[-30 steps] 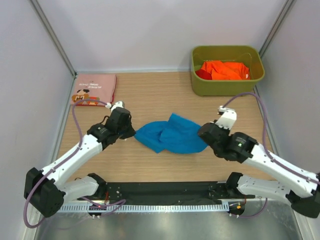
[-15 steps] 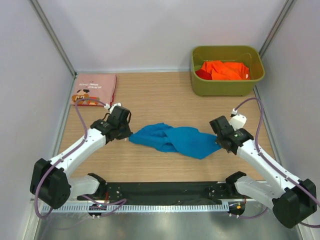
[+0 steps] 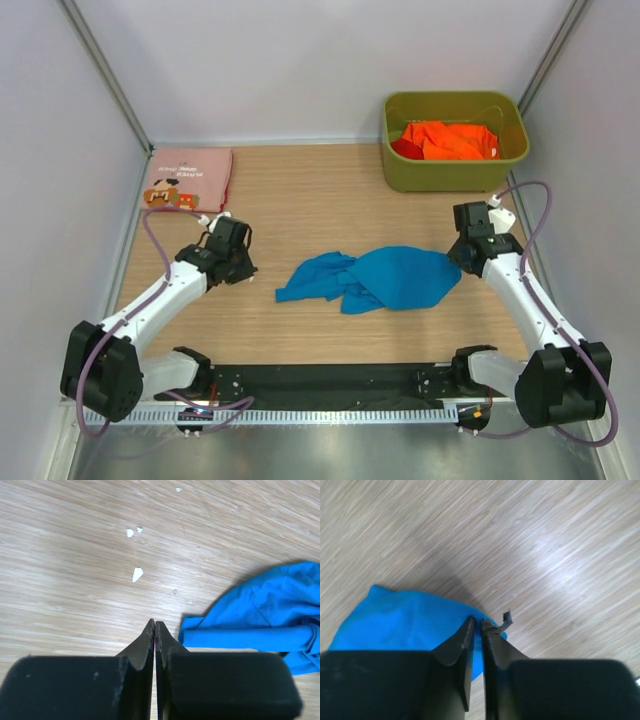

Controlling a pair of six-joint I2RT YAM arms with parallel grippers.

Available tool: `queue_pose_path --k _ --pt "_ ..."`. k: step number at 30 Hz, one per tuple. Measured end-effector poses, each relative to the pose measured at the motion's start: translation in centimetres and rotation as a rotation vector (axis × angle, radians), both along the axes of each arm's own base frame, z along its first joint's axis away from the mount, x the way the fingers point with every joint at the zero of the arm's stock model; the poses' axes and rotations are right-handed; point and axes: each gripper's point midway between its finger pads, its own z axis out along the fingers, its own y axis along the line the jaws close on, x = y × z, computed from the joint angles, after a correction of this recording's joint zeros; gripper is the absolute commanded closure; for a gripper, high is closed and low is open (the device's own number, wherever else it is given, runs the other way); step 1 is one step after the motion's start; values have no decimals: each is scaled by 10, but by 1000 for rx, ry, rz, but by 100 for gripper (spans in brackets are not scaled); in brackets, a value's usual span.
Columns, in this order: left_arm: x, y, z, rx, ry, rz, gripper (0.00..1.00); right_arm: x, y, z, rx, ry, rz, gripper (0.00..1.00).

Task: Fold and stack the t-shirts
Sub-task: Flatten the tshirt out

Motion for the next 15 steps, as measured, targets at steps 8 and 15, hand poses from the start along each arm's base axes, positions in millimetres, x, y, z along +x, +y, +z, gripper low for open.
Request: queue_pose_path --k 8,15 --pt "0 -19 -7 -73 25 -67 69 2 57 9 7 -8 266 61" --pt "-14 -44 -16 -203 5 -181 35 -13 163 31 138 -145 620 58"
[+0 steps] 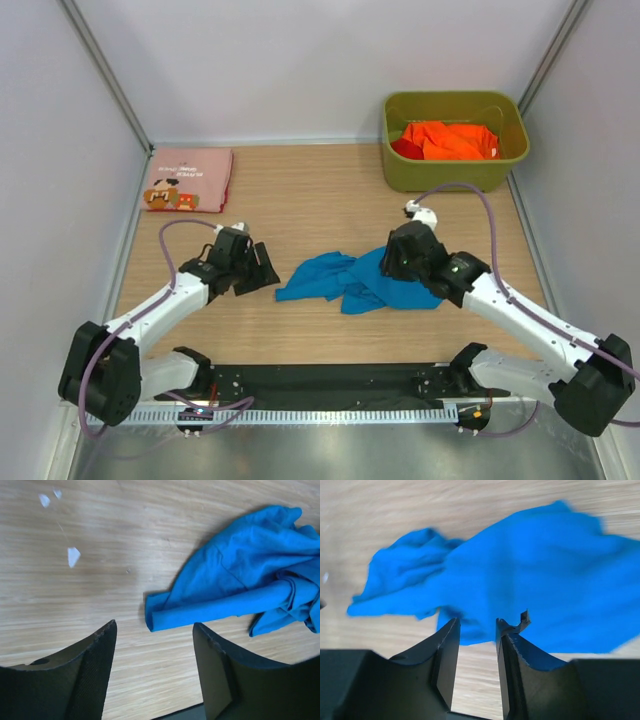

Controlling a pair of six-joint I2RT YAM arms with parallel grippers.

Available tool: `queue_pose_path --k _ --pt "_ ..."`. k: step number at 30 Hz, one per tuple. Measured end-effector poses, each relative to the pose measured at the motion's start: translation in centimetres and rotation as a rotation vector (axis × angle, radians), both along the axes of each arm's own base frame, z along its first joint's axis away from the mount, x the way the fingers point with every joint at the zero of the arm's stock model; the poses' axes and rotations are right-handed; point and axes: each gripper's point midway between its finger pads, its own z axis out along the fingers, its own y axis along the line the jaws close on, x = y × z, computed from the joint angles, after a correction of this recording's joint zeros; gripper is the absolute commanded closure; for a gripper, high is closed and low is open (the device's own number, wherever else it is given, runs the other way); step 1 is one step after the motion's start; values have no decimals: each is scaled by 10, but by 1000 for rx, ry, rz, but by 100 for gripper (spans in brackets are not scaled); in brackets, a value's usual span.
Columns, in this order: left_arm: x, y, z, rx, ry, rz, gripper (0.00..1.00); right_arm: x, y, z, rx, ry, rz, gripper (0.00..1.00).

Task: Fold and stack the t-shirts
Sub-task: Flatten the tshirt out

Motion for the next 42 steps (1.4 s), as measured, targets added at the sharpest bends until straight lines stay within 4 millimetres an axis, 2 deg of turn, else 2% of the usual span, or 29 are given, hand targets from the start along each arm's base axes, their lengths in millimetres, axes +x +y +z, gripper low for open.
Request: queue_pose_path --k 3,5,9,13,16,17,20,21,22,27,30,33,35,36,37,38,39,42 --pt "-9 -7 -9 -25 9 -35 30 -18 38 -16 59 9 130 56" --pt "-14 -12 -15 -35 18 -60 29 -30 49 -36 58 42 170 55" --pt "-16 -24 -29 -30 38 -105 25 -41 45 -70 -24 97 172 48" --pt "-13 -32 -38 -23 36 -133 27 -33 37 -80 -97 84 155 44" --pt "-9 -37 -39 -28 17 -144 51 -28 38 -84 -130 68 171 43" --pt "-9 -38 -40 -26 15 -150 70 -28 40 -85 -139 62 185 44" --pt "-8 -40 -42 -23 15 -152 92 -27 50 -79 -147 23 235 45" --pt "-8 -40 -41 -24 12 -153 97 -25 55 -76 -148 5 250 45" --pt "-7 -40 -41 -25 10 -152 100 -23 59 -72 -151 -14 266 45" --pt "-5 -41 -32 -40 -17 -148 100 -5 82 -57 -206 -91 337 45" --pt "-4 -42 -26 -52 -34 -144 100 8 91 -62 -281 -100 352 44" --pt "-3 -43 -21 -65 -43 -134 100 12 90 -74 -342 -87 365 44" --pt "-3 -43 -18 -71 -48 -131 100 14 85 -83 -388 -74 356 51" --pt "-3 -43 -17 -72 -50 -128 100 16 81 -86 -415 -70 345 65" --pt "-3 -42 -17 -71 -50 -123 100 17 77 -88 -444 -68 334 74" --pt "-3 -41 -15 -68 -47 -115 100 20 72 -88 -474 -68 311 92" --pt "-2 -40 -14 -63 -46 -101 100 21 68 -87 -500 -69 297 99" --pt "2 -27 -4 -3 -32 -26 100 29 53 -69 -567 -87 203 99"
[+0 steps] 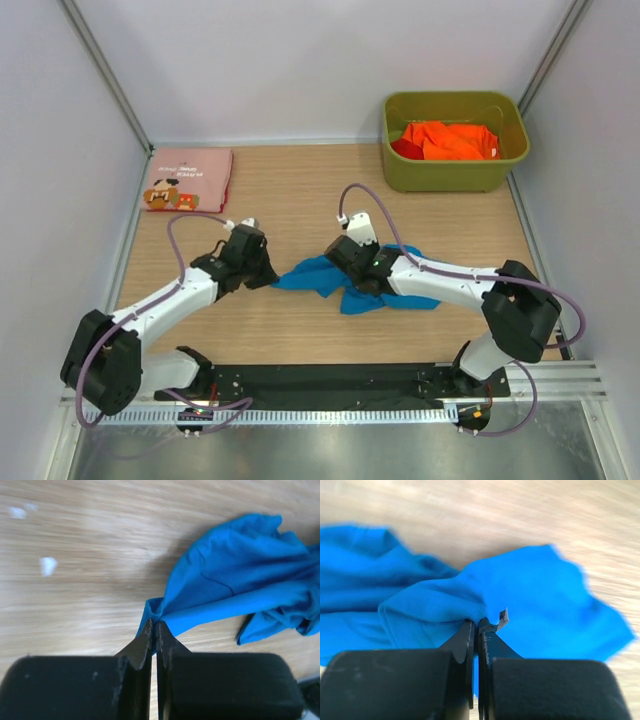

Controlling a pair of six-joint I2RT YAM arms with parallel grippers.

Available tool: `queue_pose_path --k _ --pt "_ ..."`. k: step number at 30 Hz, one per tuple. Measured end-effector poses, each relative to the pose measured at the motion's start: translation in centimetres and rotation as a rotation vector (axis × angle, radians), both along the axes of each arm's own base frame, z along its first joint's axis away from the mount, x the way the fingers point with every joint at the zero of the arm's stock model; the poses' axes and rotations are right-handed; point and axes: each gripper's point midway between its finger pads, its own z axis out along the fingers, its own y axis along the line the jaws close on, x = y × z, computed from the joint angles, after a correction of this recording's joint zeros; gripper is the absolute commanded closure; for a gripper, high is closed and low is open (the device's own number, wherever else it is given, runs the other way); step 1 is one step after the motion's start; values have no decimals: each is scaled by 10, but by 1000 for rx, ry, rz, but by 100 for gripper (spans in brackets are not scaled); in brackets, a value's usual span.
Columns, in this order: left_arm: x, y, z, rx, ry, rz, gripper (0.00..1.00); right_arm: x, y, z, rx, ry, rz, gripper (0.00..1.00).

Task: Fold and stack the t-shirts
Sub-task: Flatten the tshirt out

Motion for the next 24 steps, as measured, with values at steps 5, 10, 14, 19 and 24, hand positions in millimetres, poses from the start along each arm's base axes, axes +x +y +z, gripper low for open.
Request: queue_pose_path --k 5,10,14,19,24 --pt "24 23 71 82 -112 120 100 4 -22 70 26 -101 -157 99" --pt "26 49 138 100 -258 210 100 -13 -100 130 212 -200 -400 99" --pt "15 72 119 184 -204 239 100 -40 -190 99 270 -179 -674 99" --pt "3 86 67 252 -37 232 100 -62 -217 62 293 -79 -814 68" --pt "2 83 55 243 18 204 100 -45 -215 41 324 24 -871 63"
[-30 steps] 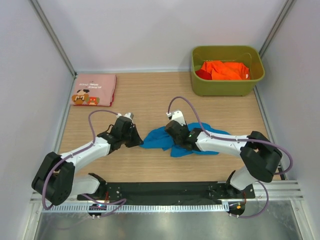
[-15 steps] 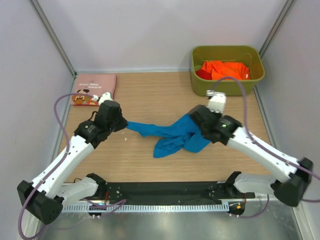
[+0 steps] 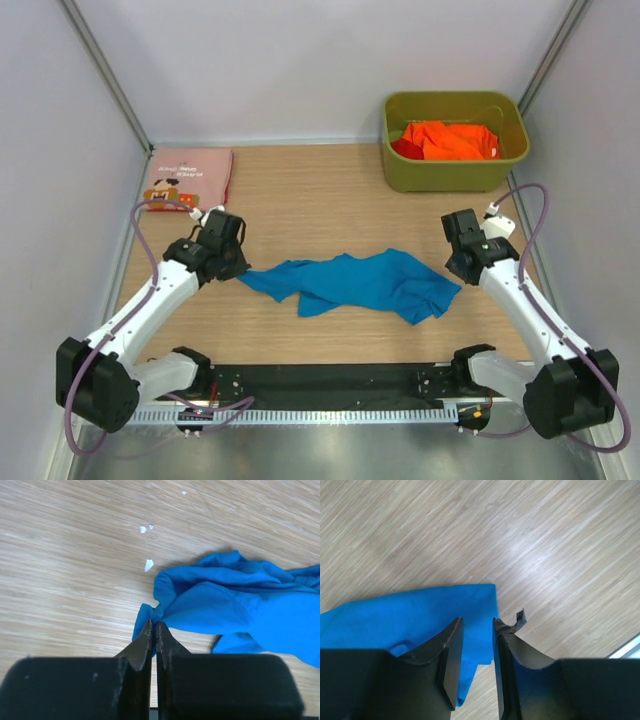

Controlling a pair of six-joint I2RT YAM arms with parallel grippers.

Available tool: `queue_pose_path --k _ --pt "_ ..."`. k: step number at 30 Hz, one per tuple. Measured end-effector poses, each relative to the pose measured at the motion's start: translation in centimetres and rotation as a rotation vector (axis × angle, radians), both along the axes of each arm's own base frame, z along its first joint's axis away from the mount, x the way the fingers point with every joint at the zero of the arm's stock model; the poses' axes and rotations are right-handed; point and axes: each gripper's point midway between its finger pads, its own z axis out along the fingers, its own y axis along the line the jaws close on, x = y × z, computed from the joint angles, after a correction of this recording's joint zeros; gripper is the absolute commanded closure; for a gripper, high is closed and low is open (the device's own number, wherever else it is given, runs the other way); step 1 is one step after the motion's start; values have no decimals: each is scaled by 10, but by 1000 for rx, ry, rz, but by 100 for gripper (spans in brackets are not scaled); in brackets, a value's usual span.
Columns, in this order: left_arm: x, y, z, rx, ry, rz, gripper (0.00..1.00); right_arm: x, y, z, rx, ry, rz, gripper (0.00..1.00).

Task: Fold and stack the t-shirts
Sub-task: Flatten the tshirt out

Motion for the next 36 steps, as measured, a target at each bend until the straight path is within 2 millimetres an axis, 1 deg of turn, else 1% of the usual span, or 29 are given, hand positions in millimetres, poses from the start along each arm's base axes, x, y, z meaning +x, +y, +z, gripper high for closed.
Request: queue_pose_path --k 2,5,7,9,10,13,15,17,19,20,21,22,23,24,25,28,34,36 --pt "1 -6 0 -27 2 -18 100 6 4 -3 27 16 -11 60" --pt "2 -12 1 -54 -2 -35 100 10 14 1 94 -13 -43 58" --pt "3 -13 0 -57 -2 -39 100 10 21 3 152 -43 -61 58" --pt "2 -14 -3 -56 9 -42 100 5 26 2 204 -71 -80 59" --pt "3 -14 -5 -55 15 -44 100 1 27 -1 225 -79 -91 62" --pt "4 -14 -11 -44 33 -47 100 -14 30 -17 267 -61 -115 64" --pt "4 -13 -15 -33 50 -48 100 -25 31 -32 273 -23 -121 63" --pt "5 -13 -16 -28 52 -47 100 -32 29 -44 262 14 -129 60" --pt "8 -11 -14 -24 45 -38 100 -32 27 -53 244 41 -137 60" --pt "10 -10 -12 -24 40 -32 100 -31 26 -59 232 55 -142 62" --pt "12 -8 -9 -23 31 -25 100 -31 24 -65 220 67 -146 68" --pt "14 -6 -7 -22 23 -17 100 -31 23 -72 204 79 -148 84" --pt "15 -3 -5 -21 16 -9 100 -32 21 -77 190 93 -145 93" --pt "15 0 -3 -19 10 1 100 -33 19 -80 176 106 -145 99" --pt "15 2 -2 -17 7 7 100 -33 16 -82 159 112 -147 99" --pt "14 12 0 9 -3 28 100 -24 9 -73 113 80 -142 99" --pt "12 21 0 51 2 44 100 18 6 -30 74 -99 -94 99" --pt "11 23 -1 63 4 46 100 30 5 -19 58 -139 -74 99"
